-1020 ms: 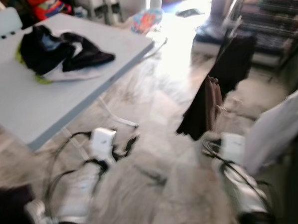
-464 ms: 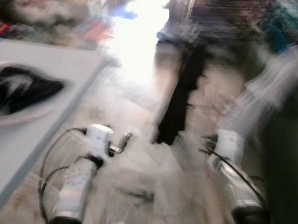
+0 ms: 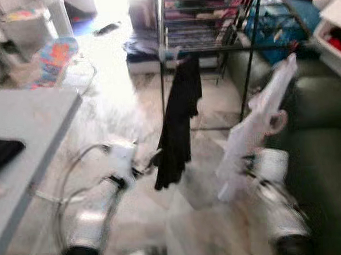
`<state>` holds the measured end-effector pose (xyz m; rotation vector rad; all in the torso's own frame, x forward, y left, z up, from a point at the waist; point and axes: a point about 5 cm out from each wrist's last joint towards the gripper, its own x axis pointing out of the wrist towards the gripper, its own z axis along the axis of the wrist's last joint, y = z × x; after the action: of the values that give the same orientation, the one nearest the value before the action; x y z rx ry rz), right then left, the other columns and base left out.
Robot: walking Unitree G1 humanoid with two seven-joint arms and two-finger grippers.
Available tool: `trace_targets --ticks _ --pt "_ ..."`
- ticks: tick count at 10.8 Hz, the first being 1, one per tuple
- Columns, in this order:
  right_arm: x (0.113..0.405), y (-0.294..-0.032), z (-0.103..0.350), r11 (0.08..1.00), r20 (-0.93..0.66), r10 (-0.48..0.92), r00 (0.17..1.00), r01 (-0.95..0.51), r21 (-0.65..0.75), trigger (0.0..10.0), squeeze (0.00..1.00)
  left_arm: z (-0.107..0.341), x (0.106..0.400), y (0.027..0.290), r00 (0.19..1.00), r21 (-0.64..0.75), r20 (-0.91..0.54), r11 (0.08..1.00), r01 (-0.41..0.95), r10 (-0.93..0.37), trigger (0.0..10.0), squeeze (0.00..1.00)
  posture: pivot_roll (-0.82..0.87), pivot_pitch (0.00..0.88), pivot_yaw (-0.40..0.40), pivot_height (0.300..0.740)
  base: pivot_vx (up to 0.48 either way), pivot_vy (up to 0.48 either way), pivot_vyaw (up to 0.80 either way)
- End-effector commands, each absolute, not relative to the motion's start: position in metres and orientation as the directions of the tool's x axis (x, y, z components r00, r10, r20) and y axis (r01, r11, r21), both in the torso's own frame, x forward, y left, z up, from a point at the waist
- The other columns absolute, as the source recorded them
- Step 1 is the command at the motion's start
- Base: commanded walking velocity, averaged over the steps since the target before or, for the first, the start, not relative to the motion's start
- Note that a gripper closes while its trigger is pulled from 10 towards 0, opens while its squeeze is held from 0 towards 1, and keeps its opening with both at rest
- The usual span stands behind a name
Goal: Hang hanger
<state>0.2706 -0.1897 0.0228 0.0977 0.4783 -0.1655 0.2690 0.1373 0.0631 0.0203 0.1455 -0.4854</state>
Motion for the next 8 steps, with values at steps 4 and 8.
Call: trace_targets --ticks 4,8 --pt "0.273 -0.2 0.023 0.979 -0.463 -0.159 0.872 0.199 0.037 10.0 0.0 0.066 0.269 0.127 0.855 -0.011 -0.127 0.863 0.505 -0.502 10.0 0.0 -0.09 0.0 0.019 0.74 0.401 0.162 0.0" --pt "0.288 -0.217 0.035 0.976 -0.43 -0.195 0.881 0.219 0.006 10.0 0.0 0.067 0.269 0.122 0.846 -0.002 -0.124 0.853 0.523 -0.519 10.0 0.0 -0.09 0.0 0.019 0.74 0.48 0.0 0.0"
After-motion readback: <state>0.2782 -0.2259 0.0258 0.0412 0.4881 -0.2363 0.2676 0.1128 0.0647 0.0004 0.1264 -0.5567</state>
